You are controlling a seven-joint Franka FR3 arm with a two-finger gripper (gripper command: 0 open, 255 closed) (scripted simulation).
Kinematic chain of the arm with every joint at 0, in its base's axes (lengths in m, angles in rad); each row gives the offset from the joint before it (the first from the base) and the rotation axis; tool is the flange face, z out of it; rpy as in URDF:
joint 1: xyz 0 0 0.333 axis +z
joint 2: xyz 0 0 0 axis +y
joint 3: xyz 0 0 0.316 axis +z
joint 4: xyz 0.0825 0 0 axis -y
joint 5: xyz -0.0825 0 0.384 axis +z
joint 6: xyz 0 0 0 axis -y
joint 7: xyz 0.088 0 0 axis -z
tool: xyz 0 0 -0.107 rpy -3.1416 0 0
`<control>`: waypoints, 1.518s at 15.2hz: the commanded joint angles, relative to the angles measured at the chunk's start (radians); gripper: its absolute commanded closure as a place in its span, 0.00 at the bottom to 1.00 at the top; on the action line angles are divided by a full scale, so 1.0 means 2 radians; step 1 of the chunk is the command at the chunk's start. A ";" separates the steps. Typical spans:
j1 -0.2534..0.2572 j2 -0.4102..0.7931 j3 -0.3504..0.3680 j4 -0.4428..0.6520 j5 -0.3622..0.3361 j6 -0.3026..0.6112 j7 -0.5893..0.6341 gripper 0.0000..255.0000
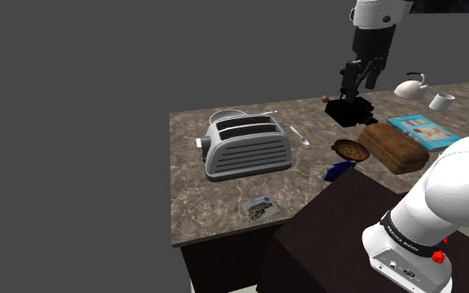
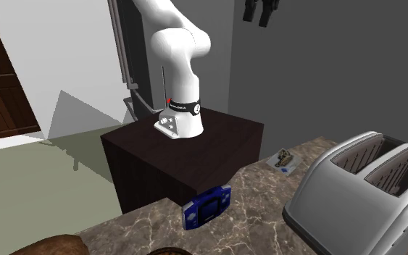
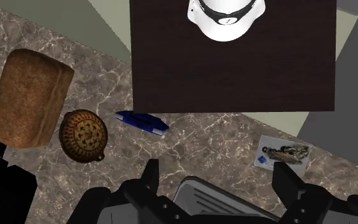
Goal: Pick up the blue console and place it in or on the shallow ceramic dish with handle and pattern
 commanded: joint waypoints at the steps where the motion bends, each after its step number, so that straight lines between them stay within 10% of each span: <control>1: 0.000 0.000 0.000 0.000 0.000 0.000 0.000 0.00; 13: 0.002 -0.041 -0.127 -0.196 -0.107 0.188 -0.199 0.00; 23: -0.011 0.102 -0.274 -0.262 -0.224 0.425 -0.364 0.00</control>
